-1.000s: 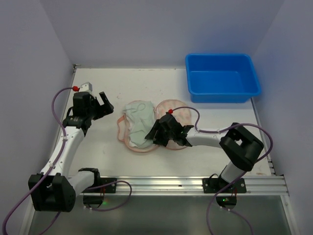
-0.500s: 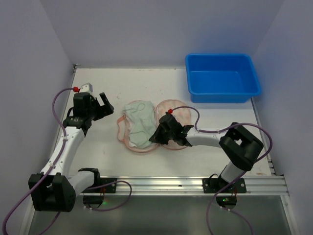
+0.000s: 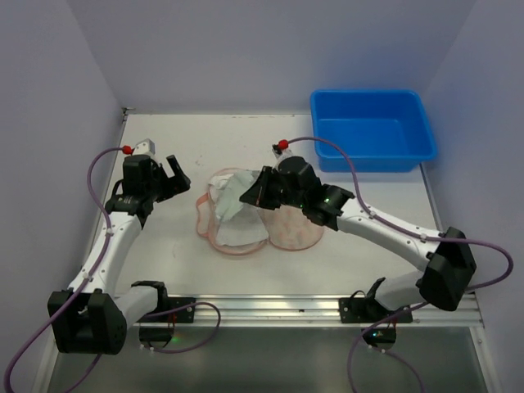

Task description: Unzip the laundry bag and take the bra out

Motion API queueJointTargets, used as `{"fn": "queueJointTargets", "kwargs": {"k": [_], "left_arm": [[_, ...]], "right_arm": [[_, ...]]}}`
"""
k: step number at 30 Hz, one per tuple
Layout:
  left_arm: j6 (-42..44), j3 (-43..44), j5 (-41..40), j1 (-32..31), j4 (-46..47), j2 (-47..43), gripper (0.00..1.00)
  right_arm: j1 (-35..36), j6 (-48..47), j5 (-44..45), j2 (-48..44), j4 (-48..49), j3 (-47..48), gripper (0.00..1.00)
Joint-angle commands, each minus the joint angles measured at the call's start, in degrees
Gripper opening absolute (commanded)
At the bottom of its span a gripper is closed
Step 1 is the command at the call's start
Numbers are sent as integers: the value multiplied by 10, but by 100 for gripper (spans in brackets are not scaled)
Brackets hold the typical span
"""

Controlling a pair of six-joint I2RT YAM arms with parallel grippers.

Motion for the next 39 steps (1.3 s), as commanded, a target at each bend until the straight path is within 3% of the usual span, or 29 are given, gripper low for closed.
{"fn": "queueJointTargets", "kwargs": {"k": [1, 6, 15, 27, 39], "left_arm": [[15, 0, 4, 6, 27, -8, 100], [17, 0, -3, 6, 26, -11, 100], [18, 0, -3, 6, 24, -11, 100], [20, -1, -4, 6, 25, -7, 100], [20, -4, 8, 6, 29, 1, 100]], "right_arm": [[-18, -65, -25, -48, -53, 75, 0], [-100, -74, -63, -80, -85, 153, 0], [-284, -104, 29, -86, -131, 279, 0], [-525, -46, 37, 69, -33, 317, 0], [-605, -61, 56, 213, 21, 387, 0]]}}
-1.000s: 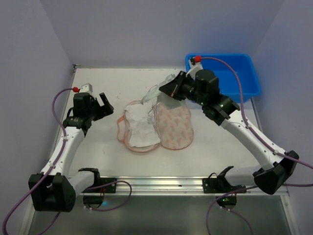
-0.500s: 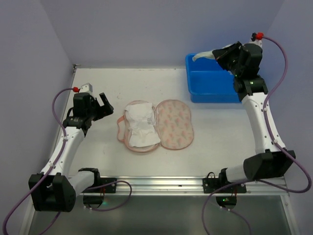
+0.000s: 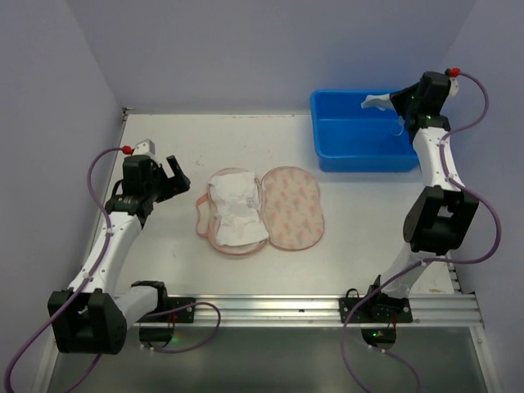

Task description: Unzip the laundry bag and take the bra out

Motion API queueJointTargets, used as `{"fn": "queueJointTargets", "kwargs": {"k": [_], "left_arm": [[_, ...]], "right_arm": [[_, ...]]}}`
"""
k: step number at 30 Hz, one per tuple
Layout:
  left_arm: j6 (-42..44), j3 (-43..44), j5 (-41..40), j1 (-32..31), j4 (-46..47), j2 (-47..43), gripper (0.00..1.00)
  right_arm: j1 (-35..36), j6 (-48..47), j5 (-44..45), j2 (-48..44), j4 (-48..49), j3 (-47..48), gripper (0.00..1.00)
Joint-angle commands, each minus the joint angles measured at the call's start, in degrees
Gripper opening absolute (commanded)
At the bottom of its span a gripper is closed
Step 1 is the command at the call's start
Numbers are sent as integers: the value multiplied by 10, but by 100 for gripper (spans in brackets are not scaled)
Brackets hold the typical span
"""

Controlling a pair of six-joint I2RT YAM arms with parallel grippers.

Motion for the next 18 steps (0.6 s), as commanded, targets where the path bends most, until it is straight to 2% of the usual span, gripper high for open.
{"fn": "queueJointTargets", "kwargs": {"k": [1, 4, 7, 10, 13, 14, 17, 18], "left_arm": [[16, -3, 12, 5, 30, 1, 100], [16, -2, 16, 5, 30, 2, 100], [16, -3, 15, 5, 29, 1, 100], [16, -4, 18, 5, 31, 2, 100], [16, -4, 16, 5, 31, 2, 100], [16, -5, 14, 5, 30, 2, 100], [16, -5, 13, 5, 30, 0, 100], [16, -4, 13, 5, 30, 1, 100]], "right_arm": [[-2, -8, 10, 5, 63, 39, 0], [-2, 17, -2, 20, 78, 13, 0], [4, 70, -26, 24, 145, -77, 2], [21, 80, -41, 57, 145, -105, 2], [49, 80, -44, 73, 159, -139, 8], [63, 82, -49, 74, 162, -150, 12], [96, 69, -21, 75, 132, -135, 36], [97, 47, -11, 73, 119, -126, 50]]}}
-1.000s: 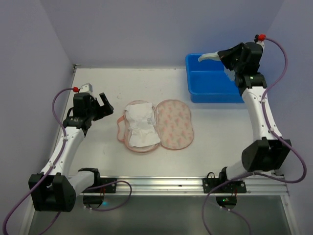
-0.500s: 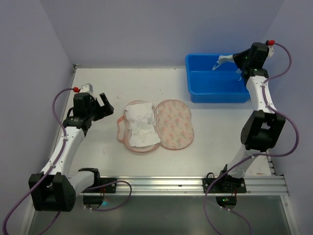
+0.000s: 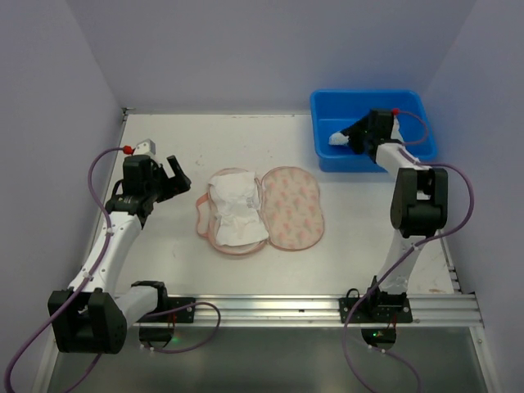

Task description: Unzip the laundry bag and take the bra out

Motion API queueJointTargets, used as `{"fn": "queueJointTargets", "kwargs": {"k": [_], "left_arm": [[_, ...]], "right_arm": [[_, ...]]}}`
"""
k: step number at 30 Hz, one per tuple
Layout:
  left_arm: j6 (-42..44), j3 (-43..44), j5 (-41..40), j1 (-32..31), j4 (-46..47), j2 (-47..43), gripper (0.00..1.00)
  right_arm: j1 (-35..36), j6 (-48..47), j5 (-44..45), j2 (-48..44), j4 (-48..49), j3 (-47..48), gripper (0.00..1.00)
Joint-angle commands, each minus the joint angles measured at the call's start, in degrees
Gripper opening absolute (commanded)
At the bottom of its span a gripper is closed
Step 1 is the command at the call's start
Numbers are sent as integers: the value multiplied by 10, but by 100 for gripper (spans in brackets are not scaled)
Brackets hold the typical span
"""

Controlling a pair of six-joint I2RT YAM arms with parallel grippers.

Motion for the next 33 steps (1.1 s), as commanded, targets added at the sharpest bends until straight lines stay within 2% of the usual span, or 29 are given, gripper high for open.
{"fn": "queueJointTargets", "kwargs": {"k": [1, 3, 8, 11, 15, 16, 19, 25, 29, 33], "left_arm": [[16, -4, 7, 5, 29, -1, 100], [16, -5, 8, 5, 29, 0, 100], [15, -6, 12, 5, 30, -4, 100], [14, -5, 14, 5, 31, -6, 100], [15, -5, 12, 5, 29, -7, 100], [15, -4, 11, 5, 29, -8, 100], [15, -5, 8, 5, 29, -9, 100], [15, -5, 11, 5, 29, -8, 100], [14, -6, 10, 5, 30, -9, 100], [15, -5, 10, 5, 29, -8, 100]], "right_arm": [[41, -37, 24, -30, -16, 39, 55], [53, -65, 42, -42, -40, 58, 66], [57, -111, 61, -96, -93, 99, 83], [63, -159, 56, -126, -126, 120, 88], [90, -216, 27, -179, -146, 101, 88], [106, -232, -7, -192, -147, 75, 86], [140, -241, -25, -250, -153, 23, 83], [252, -221, -56, -343, -129, -144, 76], [345, -213, -66, -354, -105, -221, 73], [406, -240, -74, -310, -91, -224, 73]]}}
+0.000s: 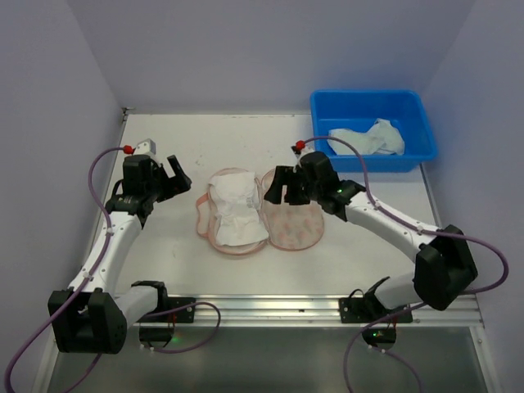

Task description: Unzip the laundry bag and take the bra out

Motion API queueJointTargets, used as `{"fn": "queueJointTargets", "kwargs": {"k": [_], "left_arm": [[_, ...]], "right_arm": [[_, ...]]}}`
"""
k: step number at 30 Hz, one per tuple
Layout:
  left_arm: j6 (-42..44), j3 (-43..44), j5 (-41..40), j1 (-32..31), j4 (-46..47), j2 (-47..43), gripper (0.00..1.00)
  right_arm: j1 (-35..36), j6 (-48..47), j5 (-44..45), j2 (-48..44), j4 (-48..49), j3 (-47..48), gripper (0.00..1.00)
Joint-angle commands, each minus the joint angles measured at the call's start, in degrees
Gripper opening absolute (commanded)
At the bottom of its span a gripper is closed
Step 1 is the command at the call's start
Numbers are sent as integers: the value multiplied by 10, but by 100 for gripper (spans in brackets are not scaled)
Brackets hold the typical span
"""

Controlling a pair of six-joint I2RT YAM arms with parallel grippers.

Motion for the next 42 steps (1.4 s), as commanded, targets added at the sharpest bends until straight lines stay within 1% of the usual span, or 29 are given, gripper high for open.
{"fn": "queueJointTargets", "kwargs": {"k": [1, 5, 8, 13, 17, 21, 24, 25, 26, 29, 30, 32, 33, 36, 37, 38, 39, 42], "left_arm": [[15, -6, 4, 5, 26, -8, 100], [15, -6, 1, 5, 27, -7, 100], [15, -6, 3, 5, 26, -5, 100], [15, -7, 2, 5, 27, -4, 100], [15, -6, 3, 5, 27, -2, 100], [15, -6, 6, 5, 27, -1, 100], [15, -6, 7, 5, 27, 0, 100], [15, -6, 7, 5, 27, -1, 100], [15, -6, 7, 5, 27, -1, 100], [14, -6, 8, 5, 28, 0, 100], [14, -7, 10, 5, 28, 1, 100], [14, -6, 12, 5, 28, 2, 100], [15, -6, 12, 5, 28, 2, 100], [14, -7, 12, 5, 28, 2, 100], [14, -7, 12, 5, 28, 2, 100], [14, -7, 11, 5, 28, 2, 100], [13, -7, 12, 5, 29, 3, 100], [13, -6, 11, 5, 28, 3, 100]], "right_arm": [[38, -31, -21, 29, 42, 10, 73], [57, -76, -28, 86, 65, 46, 73], [60, -92, -28, 145, 64, 85, 73], [61, -107, -40, 225, 86, 119, 73], [63, -122, -47, 273, 87, 150, 73], [64, -124, -55, 299, 106, 153, 73], [66, -128, -68, 308, 116, 152, 69], [67, -129, -73, 309, 120, 151, 67], [67, -134, -77, 309, 122, 150, 60], [68, -142, -90, 308, 130, 142, 47], [68, -144, -93, 306, 130, 139, 39], [68, -148, -98, 305, 145, 137, 33], [68, -150, -102, 305, 146, 137, 26], [68, -155, -113, 301, 150, 136, 15], [68, -157, -116, 293, 150, 135, 7], [68, -159, -120, 287, 150, 134, 3], [68, -160, -124, 279, 148, 133, 0], [69, -163, -128, 233, 144, 135, 0]]}}
